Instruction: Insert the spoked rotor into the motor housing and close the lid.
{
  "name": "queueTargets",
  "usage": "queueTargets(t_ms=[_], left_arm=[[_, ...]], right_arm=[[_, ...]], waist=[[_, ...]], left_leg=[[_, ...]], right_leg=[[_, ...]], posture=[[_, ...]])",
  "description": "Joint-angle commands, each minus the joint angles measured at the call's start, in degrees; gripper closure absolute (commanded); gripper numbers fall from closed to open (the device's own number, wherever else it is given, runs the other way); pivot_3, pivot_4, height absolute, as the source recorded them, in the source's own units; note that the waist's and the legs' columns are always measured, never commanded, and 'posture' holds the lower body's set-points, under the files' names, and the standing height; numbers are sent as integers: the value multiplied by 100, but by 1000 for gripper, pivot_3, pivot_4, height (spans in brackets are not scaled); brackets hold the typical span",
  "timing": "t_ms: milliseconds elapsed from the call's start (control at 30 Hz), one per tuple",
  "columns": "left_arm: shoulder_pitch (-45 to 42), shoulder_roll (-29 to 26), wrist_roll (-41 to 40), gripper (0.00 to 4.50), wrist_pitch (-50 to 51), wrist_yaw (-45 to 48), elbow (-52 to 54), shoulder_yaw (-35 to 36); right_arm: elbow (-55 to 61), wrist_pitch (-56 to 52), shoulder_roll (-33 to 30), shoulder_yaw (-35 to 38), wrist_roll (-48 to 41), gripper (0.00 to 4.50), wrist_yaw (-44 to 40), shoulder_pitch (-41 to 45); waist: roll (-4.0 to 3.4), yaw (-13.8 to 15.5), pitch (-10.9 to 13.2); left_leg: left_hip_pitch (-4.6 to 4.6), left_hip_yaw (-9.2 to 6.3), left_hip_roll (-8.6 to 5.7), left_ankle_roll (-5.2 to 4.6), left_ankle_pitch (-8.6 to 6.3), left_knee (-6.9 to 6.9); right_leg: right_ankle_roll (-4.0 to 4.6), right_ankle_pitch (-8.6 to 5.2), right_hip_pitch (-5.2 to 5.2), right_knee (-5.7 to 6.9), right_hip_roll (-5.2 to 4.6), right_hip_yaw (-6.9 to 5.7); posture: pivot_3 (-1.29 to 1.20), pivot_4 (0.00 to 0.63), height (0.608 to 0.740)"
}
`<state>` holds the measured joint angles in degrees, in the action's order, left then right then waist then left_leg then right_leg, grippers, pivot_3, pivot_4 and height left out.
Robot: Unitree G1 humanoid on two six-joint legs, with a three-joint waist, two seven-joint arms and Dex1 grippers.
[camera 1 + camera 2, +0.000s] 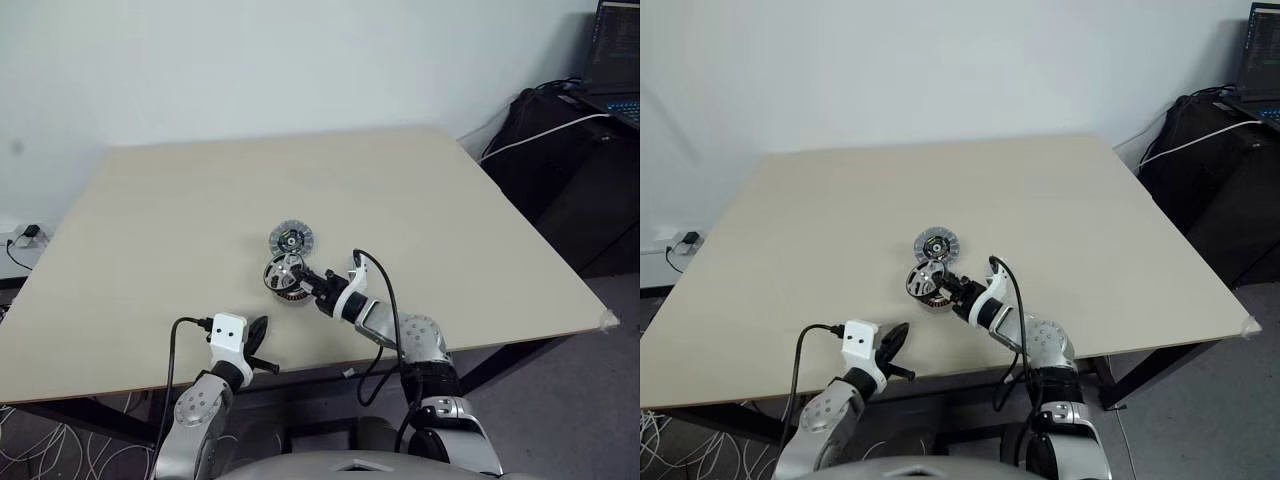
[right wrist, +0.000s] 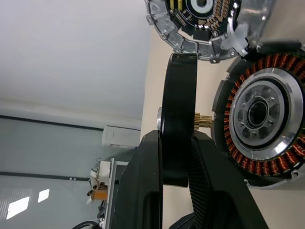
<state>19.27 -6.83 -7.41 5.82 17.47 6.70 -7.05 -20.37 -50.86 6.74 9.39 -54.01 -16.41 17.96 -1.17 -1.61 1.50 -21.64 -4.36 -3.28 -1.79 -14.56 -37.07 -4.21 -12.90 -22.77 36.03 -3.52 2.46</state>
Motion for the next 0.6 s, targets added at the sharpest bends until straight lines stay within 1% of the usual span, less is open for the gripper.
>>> queueTargets(t_ms=[33, 600], left_arm=[[-21, -22, -49, 4500, -9, -13, 294, 56], [-5, -34, -54, 4500, -17, 2, 330, 69]], right_arm=[[-1, 137, 521, -64, 16, 4094, -156, -26], [-451, 429, 472, 34, 374, 4094, -325, 163]], waist=[[0, -2, 0], [-1, -18, -1]], left_leg=[[0, 0, 0, 0, 0, 0], [1, 0, -1, 0, 0, 0]], right_leg=[[0, 0, 0, 0, 0, 0], [5, 4, 0, 0, 1, 0]], posture=[[0, 0, 740], [0, 0, 740]])
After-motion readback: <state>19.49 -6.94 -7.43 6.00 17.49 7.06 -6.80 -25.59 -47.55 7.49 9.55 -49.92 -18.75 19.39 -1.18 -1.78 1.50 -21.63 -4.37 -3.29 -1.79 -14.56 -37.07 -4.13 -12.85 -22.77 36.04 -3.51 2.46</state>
